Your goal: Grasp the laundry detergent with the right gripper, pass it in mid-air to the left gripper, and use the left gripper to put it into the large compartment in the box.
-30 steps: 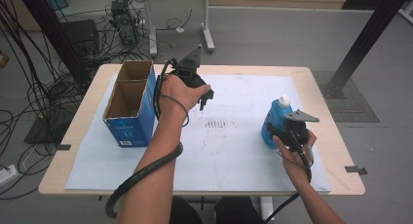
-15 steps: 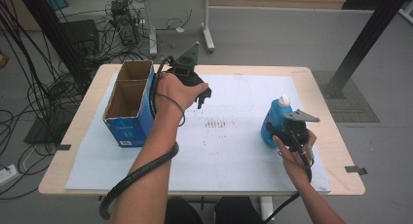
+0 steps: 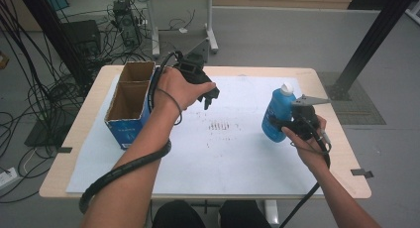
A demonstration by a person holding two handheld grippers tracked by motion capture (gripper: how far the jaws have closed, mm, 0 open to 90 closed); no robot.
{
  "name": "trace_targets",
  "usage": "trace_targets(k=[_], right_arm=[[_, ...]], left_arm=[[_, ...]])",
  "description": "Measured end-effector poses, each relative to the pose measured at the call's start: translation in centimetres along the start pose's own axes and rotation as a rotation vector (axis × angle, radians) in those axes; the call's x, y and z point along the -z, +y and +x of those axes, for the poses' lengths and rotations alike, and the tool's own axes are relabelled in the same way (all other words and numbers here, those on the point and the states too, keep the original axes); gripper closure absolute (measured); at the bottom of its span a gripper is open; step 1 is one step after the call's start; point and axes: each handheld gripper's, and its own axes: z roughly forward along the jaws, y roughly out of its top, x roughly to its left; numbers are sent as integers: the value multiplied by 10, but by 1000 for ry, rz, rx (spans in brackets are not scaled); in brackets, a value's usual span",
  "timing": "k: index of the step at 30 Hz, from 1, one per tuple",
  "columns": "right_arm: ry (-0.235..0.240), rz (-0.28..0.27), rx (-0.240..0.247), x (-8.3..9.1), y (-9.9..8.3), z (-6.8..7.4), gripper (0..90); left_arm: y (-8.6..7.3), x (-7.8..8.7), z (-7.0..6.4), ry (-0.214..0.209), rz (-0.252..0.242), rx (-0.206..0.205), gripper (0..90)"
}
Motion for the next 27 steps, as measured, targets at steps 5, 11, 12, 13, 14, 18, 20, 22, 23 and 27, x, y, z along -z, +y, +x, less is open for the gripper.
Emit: trace_targets(k=[5,11,12,13,14,18,20,22,23,27], right_arm=[[84,17,27,-5,22,-7,443],[184,37,66,-17,48,-10,443],[202,43,75,-19,52,-10,442],[202,43,75,-19,52,-10,442],[234,47,102,-24,60,-7,442],[312,63,156,-34,76,3,441],[352,70,177,-38,83,8,441],[371,72,187,-41,86,11,441],[394,70,194,-44,89,14,441],[447,75,219,-52,98,24,440]], left_arm=[[8,13,4,5,-20,-82,63],[14,31,9,-6,-58,-184,59],[16,34,11,-11,-70,-203,58],[16,34,11,-11,-70,-203,61],[18,39,14,-36,-79,-223,61],[21,49,19,-31,-100,-281,59],[22,50,19,-28,-102,-289,57],[22,54,20,-22,-100,-320,57],[23,55,21,-22,-99,-333,57],[22,60,22,-13,-96,-397,57]])
